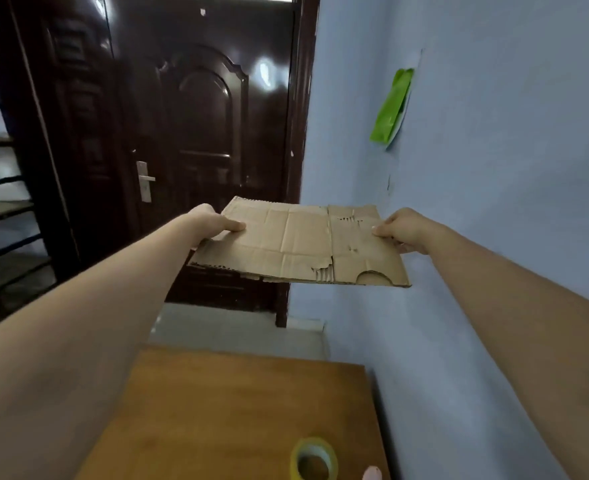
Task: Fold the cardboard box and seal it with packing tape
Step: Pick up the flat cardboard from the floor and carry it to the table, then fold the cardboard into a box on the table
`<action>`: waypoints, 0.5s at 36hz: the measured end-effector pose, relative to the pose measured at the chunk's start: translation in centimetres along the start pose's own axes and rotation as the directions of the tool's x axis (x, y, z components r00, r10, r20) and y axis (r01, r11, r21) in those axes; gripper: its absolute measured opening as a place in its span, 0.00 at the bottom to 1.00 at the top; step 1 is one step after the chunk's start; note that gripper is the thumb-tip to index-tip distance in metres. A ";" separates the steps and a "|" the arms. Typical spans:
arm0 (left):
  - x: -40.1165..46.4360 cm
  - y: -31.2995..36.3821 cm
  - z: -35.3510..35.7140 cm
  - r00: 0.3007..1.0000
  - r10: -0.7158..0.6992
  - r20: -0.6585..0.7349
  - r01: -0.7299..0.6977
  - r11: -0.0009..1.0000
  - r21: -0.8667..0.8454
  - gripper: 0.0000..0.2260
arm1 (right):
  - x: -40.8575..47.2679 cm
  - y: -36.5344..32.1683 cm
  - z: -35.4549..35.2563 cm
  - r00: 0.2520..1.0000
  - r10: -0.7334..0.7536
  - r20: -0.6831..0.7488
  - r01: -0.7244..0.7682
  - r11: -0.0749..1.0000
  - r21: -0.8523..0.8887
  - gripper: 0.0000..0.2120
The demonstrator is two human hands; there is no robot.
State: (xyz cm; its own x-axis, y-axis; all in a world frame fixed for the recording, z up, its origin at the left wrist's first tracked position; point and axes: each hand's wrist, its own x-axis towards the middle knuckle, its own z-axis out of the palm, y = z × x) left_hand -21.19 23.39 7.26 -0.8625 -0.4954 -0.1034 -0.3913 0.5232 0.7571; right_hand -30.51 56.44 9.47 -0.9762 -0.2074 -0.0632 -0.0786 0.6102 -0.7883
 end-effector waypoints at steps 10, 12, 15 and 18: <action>0.9 -17.1 6.6 0.972 -0.183 0.144 0.188 0.982 -0.024 0.27 | -1.4 9.6 14.9 0.977 0.169 0.129 -0.167 0.986 -0.022 0.08; 0.2 -20.0 7.7 0.961 -0.220 0.166 0.233 0.970 -0.064 0.24 | -1.8 11.5 17.8 0.968 0.199 0.153 -0.198 0.980 -0.023 0.05; -1.4 -23.9 9.2 0.955 -0.251 0.156 0.268 0.959 -0.096 0.25 | -2.8 14.0 21.7 0.955 0.251 0.160 -0.255 0.967 0.000 0.04; -3.0 -27.2 10.6 0.960 -0.249 0.131 0.273 0.939 -0.210 0.22 | -3.9 15.8 24.8 0.945 0.290 0.152 -0.295 0.955 0.015 0.08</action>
State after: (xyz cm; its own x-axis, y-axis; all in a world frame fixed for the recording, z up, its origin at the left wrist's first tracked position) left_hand -11.38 17.98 -19.86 -0.7720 -0.5151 -0.3725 -0.5351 0.2102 0.8182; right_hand -22.95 47.96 -17.92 -0.9146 -0.1353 -0.3811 0.2162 0.6328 -0.7435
